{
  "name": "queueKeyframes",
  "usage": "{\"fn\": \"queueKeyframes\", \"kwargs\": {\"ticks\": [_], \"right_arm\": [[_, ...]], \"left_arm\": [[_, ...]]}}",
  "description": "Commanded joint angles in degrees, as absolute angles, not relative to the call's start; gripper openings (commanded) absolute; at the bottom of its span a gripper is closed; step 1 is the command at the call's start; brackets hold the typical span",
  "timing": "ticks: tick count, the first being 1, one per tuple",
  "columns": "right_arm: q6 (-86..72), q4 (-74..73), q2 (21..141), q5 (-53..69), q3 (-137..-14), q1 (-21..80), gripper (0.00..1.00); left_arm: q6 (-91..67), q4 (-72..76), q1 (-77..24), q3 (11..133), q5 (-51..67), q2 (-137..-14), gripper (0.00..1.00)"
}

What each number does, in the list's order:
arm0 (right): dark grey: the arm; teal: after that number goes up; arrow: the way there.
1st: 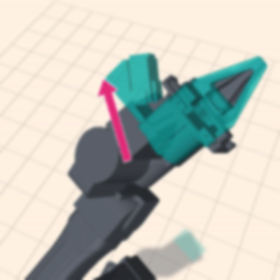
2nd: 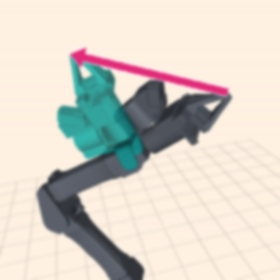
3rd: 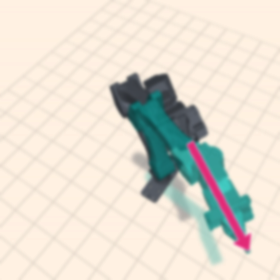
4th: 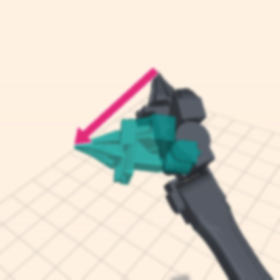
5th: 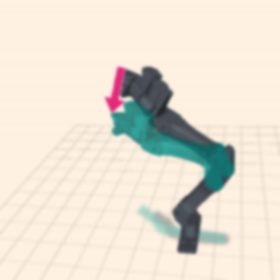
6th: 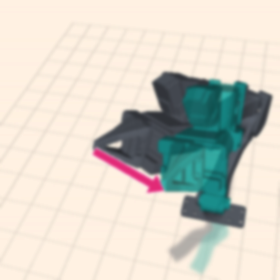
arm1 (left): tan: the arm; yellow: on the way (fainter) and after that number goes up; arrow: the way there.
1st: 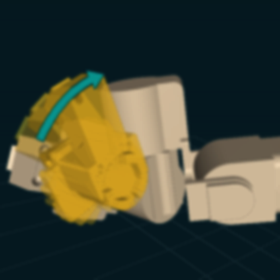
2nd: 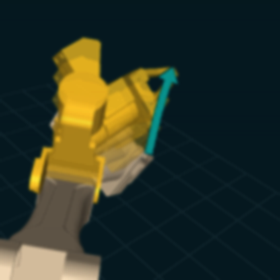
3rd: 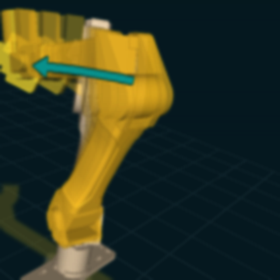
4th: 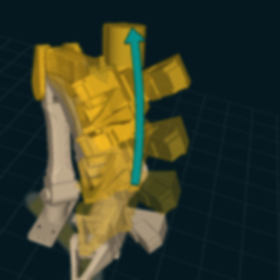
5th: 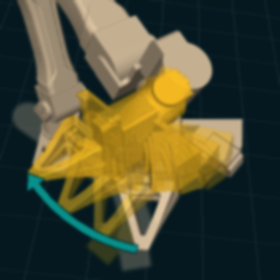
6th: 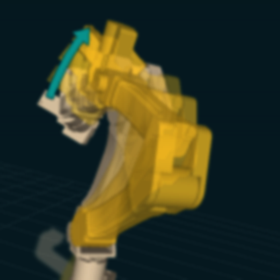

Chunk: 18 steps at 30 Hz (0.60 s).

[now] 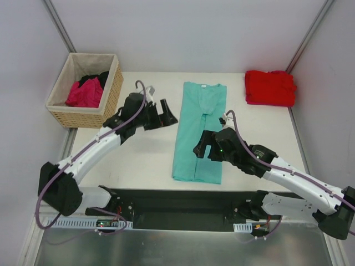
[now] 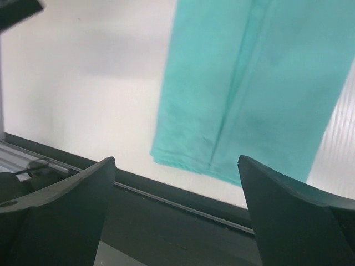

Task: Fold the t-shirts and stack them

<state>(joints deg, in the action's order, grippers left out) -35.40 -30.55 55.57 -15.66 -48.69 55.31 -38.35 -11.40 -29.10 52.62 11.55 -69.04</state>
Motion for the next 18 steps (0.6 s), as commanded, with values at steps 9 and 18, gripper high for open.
{"fn": "queueKeyframes", "kwargs": {"ticks": [9,18], "right_arm": [[-25.67,-31.2,55.55,-16.17,-55.73,51.33,0.96],[-22.59,-30.59,53.78,-11.61,-52.82,44.84,0.97]], "left_arm": [[-37.7,8.25,-24.08,95.87,35.23,-113.35,0.99],[-43.85,15.38,-21.62,113.19,43.24,-137.1,0.99]]}}
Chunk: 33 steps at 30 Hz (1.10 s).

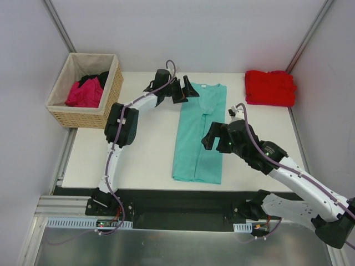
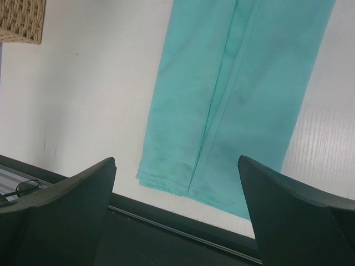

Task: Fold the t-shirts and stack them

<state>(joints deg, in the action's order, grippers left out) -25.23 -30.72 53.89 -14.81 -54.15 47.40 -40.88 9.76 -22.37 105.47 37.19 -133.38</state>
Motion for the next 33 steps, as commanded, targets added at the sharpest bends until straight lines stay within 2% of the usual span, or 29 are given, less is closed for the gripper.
{"fn": "queueKeyframes", "kwargs": {"ticks": [1,7,19,28,33], "right_arm": [[-22.41,-30.24,53.88,-10.91,-52.56,44.3,0.97],[-21.97,-28.04,56.42,-6.42,-51.42,40.87,0.97],[-23.11,-26.37,57.22,-4.4,-50.98,39.81,0.97],[-23.64,-26.72,56.51,-4.31,-50.8,39.81,0.97],[-23.03,-26.28,57.13,-4.66,-51.24,39.9,0.97]], "left_arm": [[-44.03,15.47,-21.62,114.42,43.5,-139.55,0.99],[-46.14,16.79,-20.3,117.86,44.21,-143.87,0.99],[-43.68,16.79,-17.49,102.76,38.24,-138.69,0.99],[-42.98,16.26,-15.38,98.7,37.35,-136.58,0.99],[-41.67,14.95,-14.33,100.36,39.98,-135.62,0.99]]}}
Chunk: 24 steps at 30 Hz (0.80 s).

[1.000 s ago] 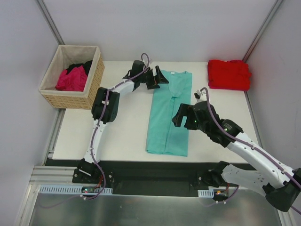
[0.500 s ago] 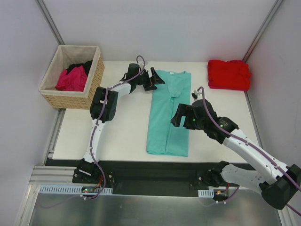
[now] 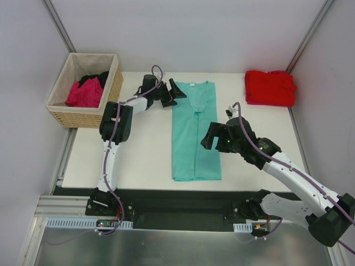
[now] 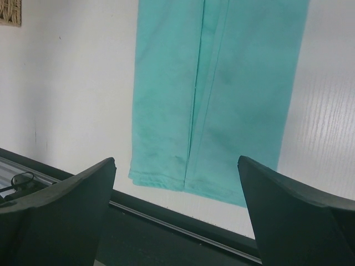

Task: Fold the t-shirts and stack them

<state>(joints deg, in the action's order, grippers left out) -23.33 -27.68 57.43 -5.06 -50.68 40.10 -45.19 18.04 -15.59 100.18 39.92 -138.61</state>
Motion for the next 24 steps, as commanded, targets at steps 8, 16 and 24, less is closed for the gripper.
{"fn": "queueKeyframes", "kwargs": {"ticks": [8,16,24], "right_arm": [[-13.01,-25.05,65.81,-12.82,-56.25,39.82,0.97],[-14.58,-26.37,64.52,-14.59,-49.5,38.58,0.97],[-20.04,-35.92,55.91,-18.19,-41.49,38.76,0.97]], "left_arm": [[-38.06,12.67,-14.94,93.18,43.33,-119.12,0.99],[-31.46,-6.06,-17.93,58.87,30.42,-86.86,0.99],[-39.44,-12.83,-27.94,36.23,18.55,-66.37,0.99]]}}
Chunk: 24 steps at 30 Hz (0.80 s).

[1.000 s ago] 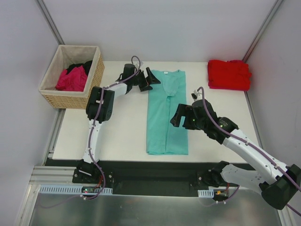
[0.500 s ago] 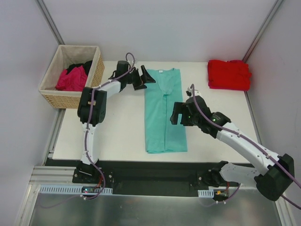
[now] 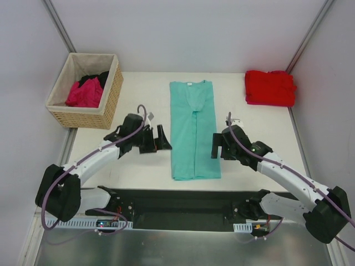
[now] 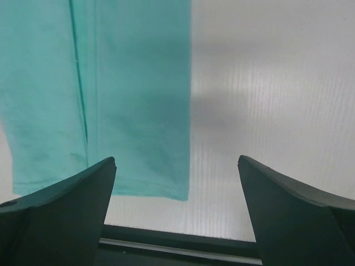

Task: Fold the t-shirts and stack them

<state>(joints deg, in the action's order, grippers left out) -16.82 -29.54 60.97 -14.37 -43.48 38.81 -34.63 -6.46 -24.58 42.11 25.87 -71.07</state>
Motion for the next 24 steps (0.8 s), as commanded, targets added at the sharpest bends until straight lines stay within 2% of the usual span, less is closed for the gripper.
{"fn": "queueKeyframes", "kwargs": {"ticks": [1,9,14,19,24], "right_arm": [[-20.13,-37.08,53.11,-19.85,-40.96,38.76,0.97],[-20.57,-44.91,43.77,-22.06,-38.5,38.85,0.97],[-21.27,-45.88,42.37,-21.36,-37.71,38.85,0.97],[-21.8,-45.79,40.7,-19.6,-36.48,38.85,0.97],[-22.67,-45.79,40.34,-19.25,-35.33,38.85,0.97]], "left_arm": [[-40.33,-12.75,-28.82,32.99,17.85,-65.05,0.99],[-48.58,-4.06,-30.41,18.4,20.74,-50.9,0.99],[-55.1,9.2,-30.67,10.38,25.39,-46.24,0.99],[-59.41,20.11,-32.51,5.28,27.33,-48.86,0.99],[-60.38,31.08,-37.26,6.32,28.21,-57.99,0.99]]}}
